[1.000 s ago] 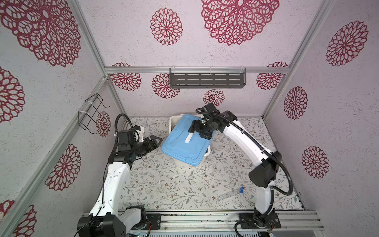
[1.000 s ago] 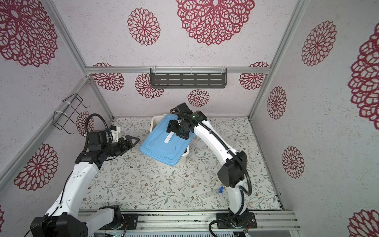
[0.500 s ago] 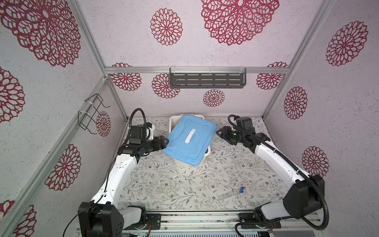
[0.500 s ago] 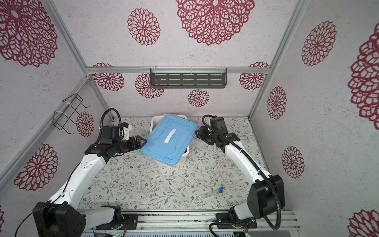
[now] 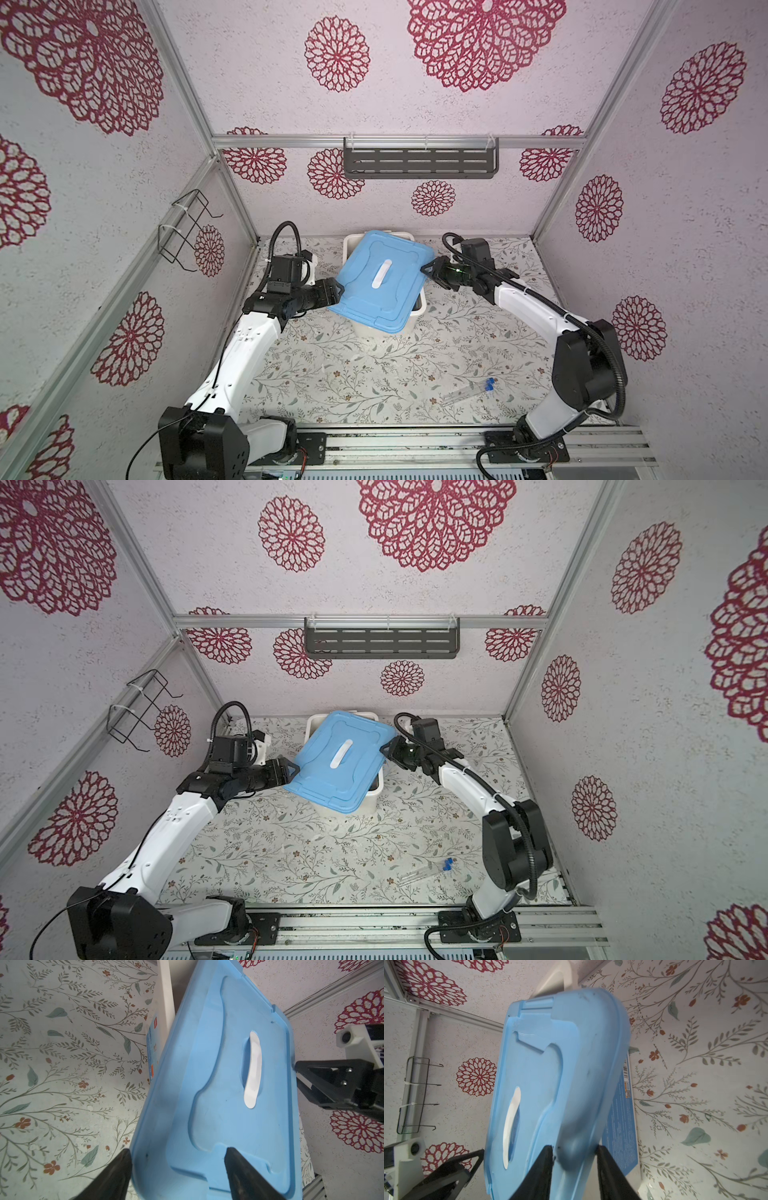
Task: Organize the chemistry lab equipment
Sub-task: 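Lower the lid onto the bin with right gripper while left reaches its edge, then press the lid down onto the bin with both grippers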
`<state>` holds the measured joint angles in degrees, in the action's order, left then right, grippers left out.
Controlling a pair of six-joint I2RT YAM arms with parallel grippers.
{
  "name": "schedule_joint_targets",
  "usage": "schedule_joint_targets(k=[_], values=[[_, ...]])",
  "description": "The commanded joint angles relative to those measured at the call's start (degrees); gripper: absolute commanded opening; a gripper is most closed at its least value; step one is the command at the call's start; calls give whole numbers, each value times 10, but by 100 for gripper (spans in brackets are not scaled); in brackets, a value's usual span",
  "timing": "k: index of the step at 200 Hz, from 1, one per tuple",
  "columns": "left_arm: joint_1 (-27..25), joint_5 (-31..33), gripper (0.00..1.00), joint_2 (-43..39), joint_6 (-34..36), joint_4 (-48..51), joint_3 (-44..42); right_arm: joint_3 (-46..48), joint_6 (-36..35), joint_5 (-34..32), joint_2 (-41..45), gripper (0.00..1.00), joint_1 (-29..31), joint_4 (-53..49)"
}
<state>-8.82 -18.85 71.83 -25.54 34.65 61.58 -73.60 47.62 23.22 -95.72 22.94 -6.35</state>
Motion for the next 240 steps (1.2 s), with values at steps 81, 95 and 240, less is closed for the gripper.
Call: schedule_joint_targets(k=[81,95,240], values=[[-47,6,72,-13,-17,-11,-10,-182,-111,-122,-90,33,33,-122],[-49,7,72,-10,-14,-6,-13,-198,-112,-126,-110,33,38,-130],[-84,54,73,-14,-78,37,-8,-304,-164,-150,-206,33,78,-111]])
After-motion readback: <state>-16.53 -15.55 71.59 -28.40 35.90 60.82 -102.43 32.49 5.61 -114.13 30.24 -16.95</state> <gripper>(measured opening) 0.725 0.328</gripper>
